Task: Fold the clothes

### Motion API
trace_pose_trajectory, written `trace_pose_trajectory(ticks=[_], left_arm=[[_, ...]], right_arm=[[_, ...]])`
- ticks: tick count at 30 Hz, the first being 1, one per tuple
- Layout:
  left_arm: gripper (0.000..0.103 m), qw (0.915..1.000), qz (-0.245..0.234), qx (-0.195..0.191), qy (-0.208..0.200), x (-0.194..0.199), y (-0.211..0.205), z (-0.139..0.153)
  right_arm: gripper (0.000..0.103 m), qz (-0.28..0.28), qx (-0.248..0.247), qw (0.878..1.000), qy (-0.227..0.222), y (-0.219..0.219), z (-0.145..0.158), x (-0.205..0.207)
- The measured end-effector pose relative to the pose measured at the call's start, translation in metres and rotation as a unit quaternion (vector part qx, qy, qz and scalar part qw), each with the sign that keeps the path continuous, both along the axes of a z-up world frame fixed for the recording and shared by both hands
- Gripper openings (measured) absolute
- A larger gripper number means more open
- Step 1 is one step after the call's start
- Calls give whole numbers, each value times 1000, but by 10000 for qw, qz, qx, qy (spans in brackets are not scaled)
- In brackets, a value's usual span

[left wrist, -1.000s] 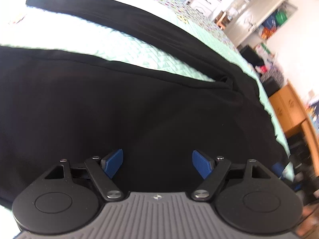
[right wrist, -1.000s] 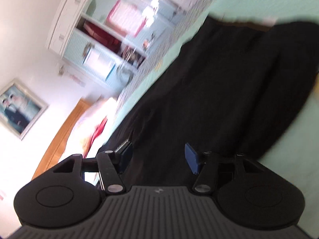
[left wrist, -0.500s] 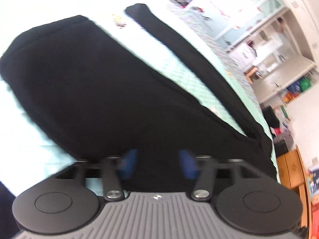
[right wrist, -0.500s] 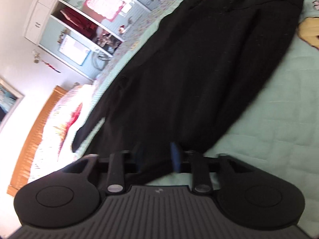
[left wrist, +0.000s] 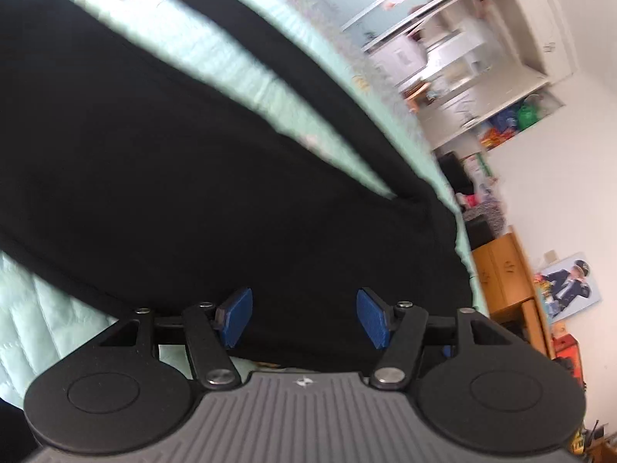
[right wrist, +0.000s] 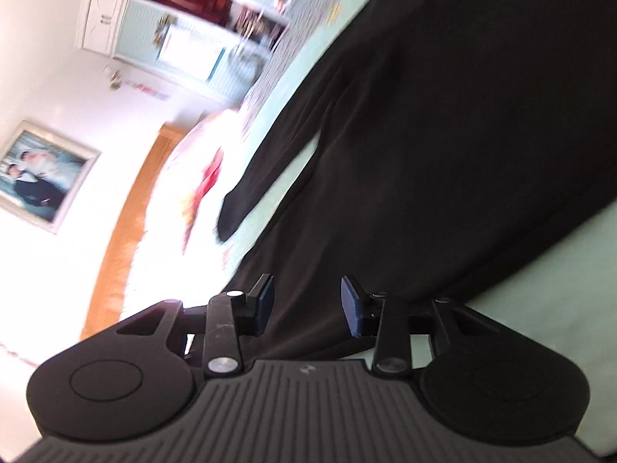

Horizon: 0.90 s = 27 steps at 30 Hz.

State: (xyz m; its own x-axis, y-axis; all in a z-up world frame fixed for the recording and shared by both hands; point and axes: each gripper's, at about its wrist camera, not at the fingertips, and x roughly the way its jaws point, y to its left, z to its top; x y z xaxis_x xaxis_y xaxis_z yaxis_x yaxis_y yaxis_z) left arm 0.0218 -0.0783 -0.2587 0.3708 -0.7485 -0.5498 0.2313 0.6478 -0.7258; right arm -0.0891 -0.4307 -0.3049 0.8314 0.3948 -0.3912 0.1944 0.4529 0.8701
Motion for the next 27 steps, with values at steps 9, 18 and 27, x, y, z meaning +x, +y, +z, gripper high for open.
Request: trace_pose_trajectory(ticks=[9,18,27], left_arm=[[4,9936,1024,-41,466,0,77,-18],[7,9761,2087,550,256,13,139,18],[3,9513,2746,1379,228,25,187,32]], right_arm=[[0,-139,245,9978,597,-9,-35,-32],[0,-215,130,9971,719,-13,-32,-37],[0,-102,-646,9936,920,6,-15,-20]])
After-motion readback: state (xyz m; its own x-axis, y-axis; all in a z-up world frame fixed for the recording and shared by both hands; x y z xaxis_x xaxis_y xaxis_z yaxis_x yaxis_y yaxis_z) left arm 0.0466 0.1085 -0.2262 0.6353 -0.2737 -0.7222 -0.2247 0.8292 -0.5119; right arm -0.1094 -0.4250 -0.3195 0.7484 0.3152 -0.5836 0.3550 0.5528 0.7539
